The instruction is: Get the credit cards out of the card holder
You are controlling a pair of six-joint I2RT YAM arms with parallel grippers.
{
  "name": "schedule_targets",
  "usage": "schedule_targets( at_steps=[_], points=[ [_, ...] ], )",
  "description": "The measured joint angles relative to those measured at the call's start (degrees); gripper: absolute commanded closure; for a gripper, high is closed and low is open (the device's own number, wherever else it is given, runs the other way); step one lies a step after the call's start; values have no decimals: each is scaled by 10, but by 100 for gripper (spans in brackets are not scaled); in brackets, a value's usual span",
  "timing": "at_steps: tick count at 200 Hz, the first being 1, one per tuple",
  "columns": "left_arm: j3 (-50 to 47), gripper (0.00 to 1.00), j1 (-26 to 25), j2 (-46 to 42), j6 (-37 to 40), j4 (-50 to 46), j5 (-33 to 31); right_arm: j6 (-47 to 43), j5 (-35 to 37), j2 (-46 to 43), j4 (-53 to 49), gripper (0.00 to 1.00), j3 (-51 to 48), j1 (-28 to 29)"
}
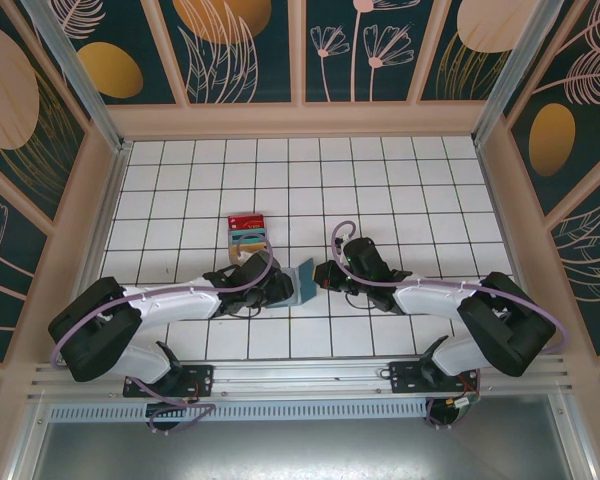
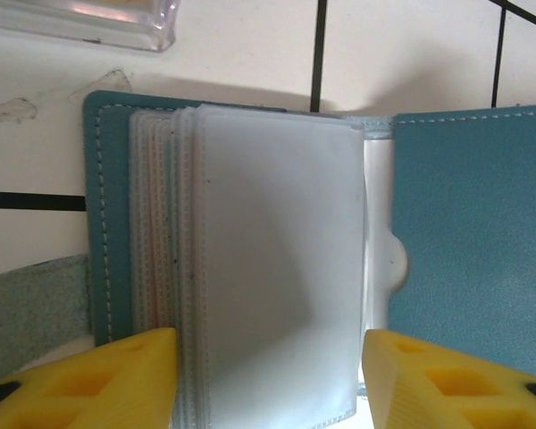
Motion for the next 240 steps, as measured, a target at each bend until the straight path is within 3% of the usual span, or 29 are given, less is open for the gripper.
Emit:
schedule_targets(
  at_steps=[159, 240],
  points=[
    [31, 42, -20, 12, 27, 127, 86, -1, -5, 6, 3, 100, 0, 0],
    [29, 43, -21, -5, 28, 99, 33, -2, -8, 9, 2, 100, 0, -3]
  ],
)
